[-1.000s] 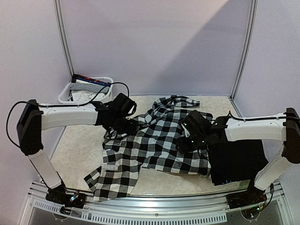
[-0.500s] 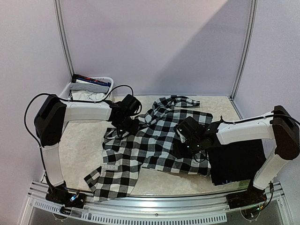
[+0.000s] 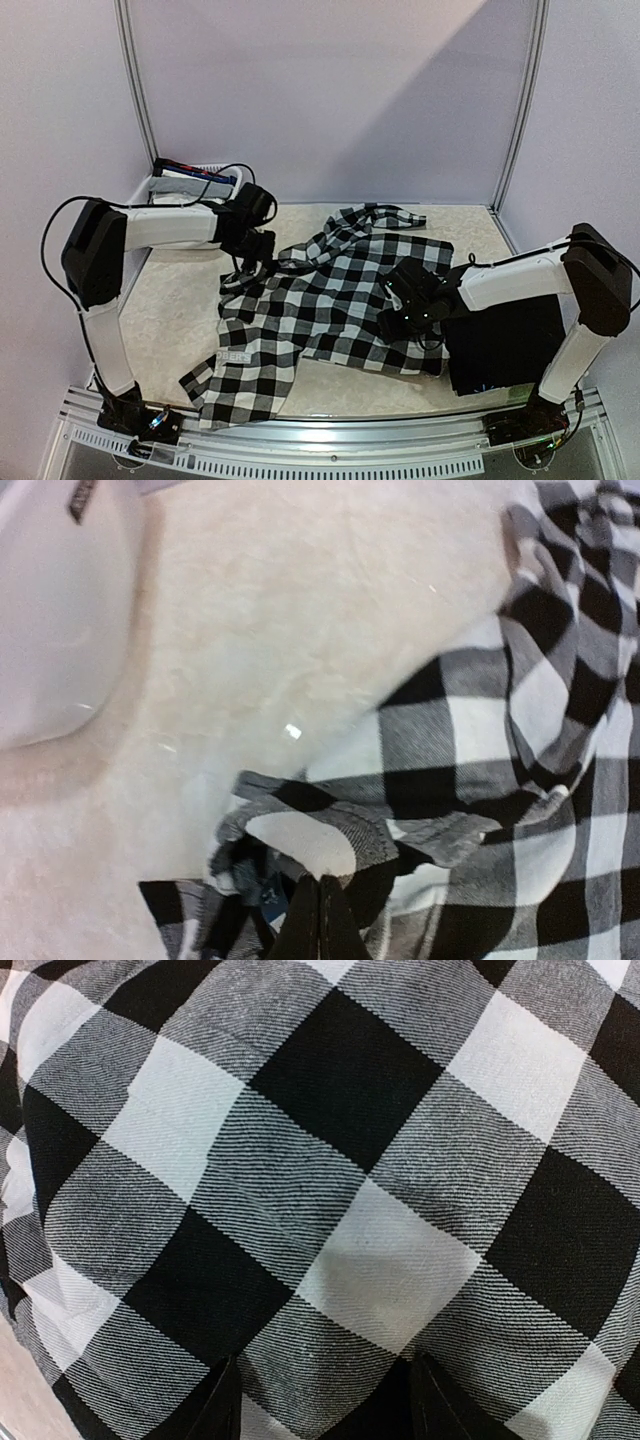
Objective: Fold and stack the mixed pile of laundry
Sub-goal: Smooth out the flattened shirt at the corner of the board.
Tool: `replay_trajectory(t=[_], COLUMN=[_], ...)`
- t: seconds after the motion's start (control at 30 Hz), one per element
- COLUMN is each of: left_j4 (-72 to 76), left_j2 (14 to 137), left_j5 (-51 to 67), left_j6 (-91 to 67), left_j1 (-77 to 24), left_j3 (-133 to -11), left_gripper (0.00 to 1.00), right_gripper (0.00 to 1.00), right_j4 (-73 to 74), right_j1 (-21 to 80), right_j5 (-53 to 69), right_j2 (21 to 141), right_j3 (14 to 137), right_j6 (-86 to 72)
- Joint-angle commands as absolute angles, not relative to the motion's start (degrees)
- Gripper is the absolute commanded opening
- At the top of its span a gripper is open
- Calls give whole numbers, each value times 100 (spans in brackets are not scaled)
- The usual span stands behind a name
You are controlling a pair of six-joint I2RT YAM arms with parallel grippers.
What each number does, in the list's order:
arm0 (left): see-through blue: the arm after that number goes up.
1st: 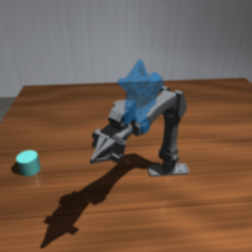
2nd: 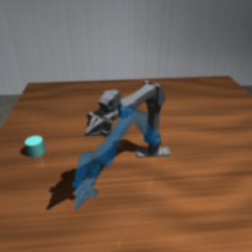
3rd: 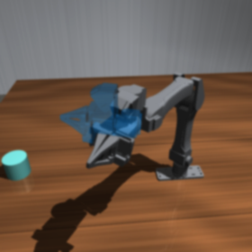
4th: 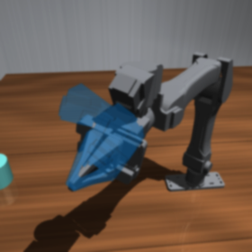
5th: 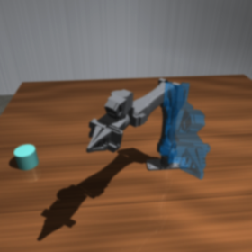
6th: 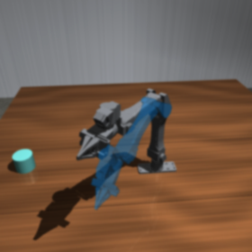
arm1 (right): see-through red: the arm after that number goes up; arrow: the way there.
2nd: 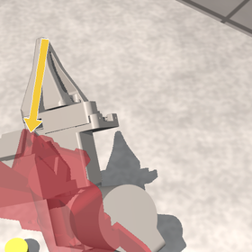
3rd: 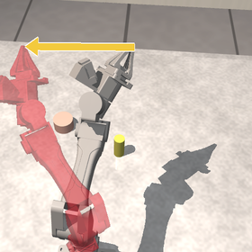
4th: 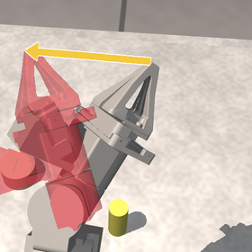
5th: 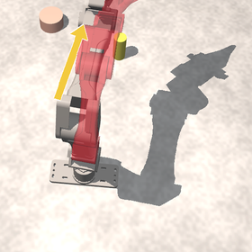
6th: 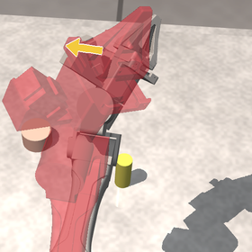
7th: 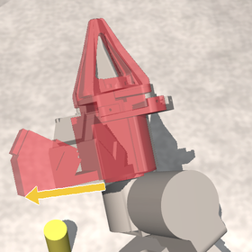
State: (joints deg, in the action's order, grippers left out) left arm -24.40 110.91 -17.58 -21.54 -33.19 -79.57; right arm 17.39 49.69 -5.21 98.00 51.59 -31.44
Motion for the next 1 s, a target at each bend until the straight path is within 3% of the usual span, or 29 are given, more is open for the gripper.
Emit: replay_trajectory(t=[0.0,0.4,0.47,0.53,0.6,0.77,0.97], left_j4=[-2117,-2458,-2585,-2582,-2541,-2308,-2474], left_j2=[10781,11412,11432,11332,11211,11284,12252], left_j5=[-1892,-2219,-2498,-2901,-3215,-2485,-945], left_j6=[-2309,-2741,-2746,-2605,-2371,-1626,-650], left_j1=[-2645,-1926,-2013,-2247,-2523,-3031,-3510], left_j3=[-7841,-8085,-8162,-8180,-8278,-8878,-10260], left_gripper=[0,4,24,57,70,73,68], right_gripper=[57,57,57,57,57,57,58], right_j4=[1766,1937,1984,2055,2130,2203,2122], right_j1=[4913,4866,4867,4866,4867,4869,4869], right_j5=[-441,-431,-423,-422,-433,-308,155], right_j2=[9996,10144,10136,10093,10037,9610,9004], right_j3=[5105,5247,5292,5333,5373,5399,5380], right_j6=[-3208,-3141,-3121,-3105,-3091,-3014,-2921])
